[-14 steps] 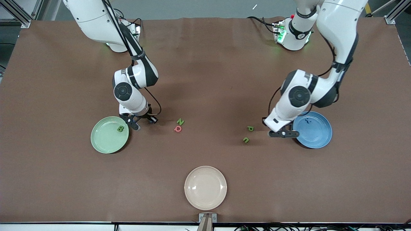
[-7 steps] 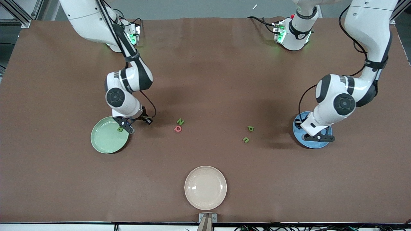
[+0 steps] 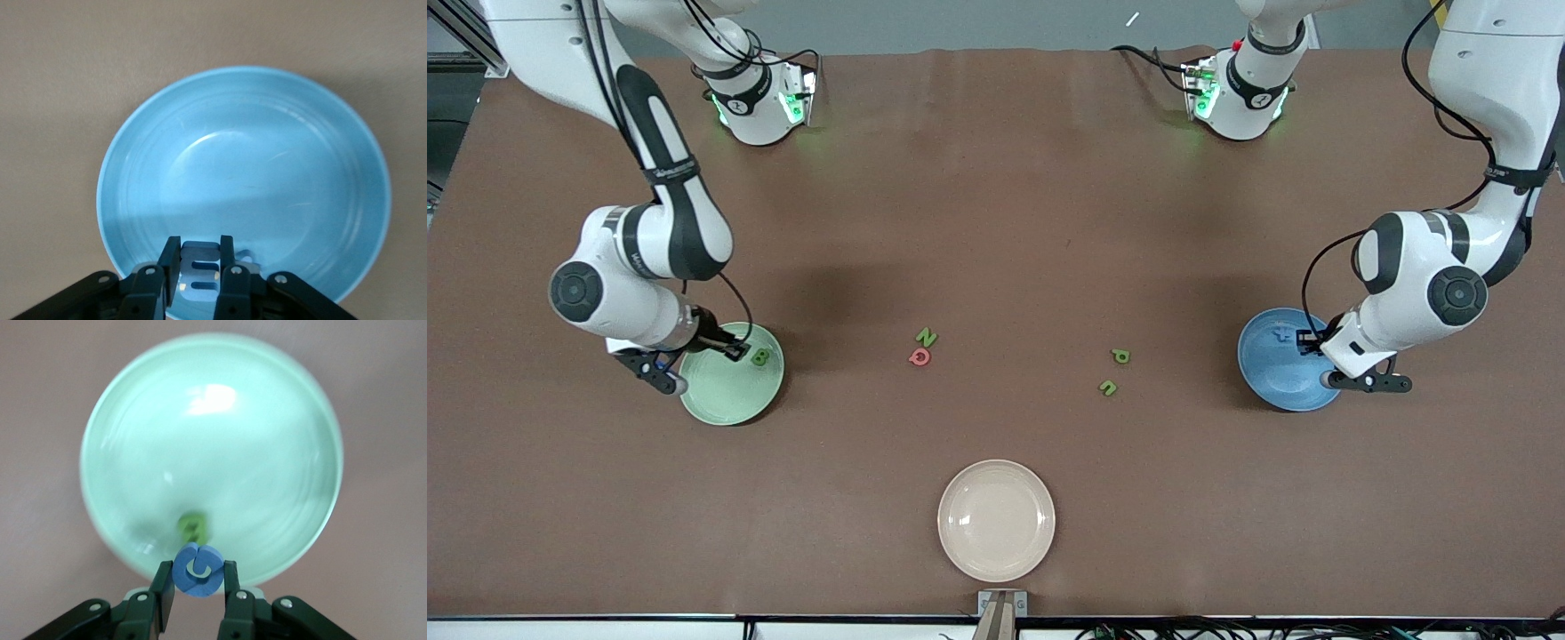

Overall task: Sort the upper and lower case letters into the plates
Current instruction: 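Drop G on the green plate while the left gripper drops e on blue, then reach the right gripper to pink Q while the left gripper reaches green p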

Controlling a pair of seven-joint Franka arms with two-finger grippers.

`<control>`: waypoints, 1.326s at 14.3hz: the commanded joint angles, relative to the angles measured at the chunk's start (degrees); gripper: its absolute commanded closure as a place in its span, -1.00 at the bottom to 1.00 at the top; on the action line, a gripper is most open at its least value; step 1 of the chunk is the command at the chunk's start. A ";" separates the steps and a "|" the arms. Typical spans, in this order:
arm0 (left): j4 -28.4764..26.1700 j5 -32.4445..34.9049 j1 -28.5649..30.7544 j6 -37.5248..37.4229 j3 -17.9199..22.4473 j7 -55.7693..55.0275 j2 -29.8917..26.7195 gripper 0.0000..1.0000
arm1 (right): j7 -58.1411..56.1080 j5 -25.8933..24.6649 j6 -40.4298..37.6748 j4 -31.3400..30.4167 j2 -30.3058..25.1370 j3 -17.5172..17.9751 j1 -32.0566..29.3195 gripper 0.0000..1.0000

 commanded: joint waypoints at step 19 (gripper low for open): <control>1.73 5.27 -0.56 2.83 -7.89 -13.08 1.18 -1.00 | -2.34 -0.44 -7.11 2.18 -0.27 1.11 -2.12 -1.00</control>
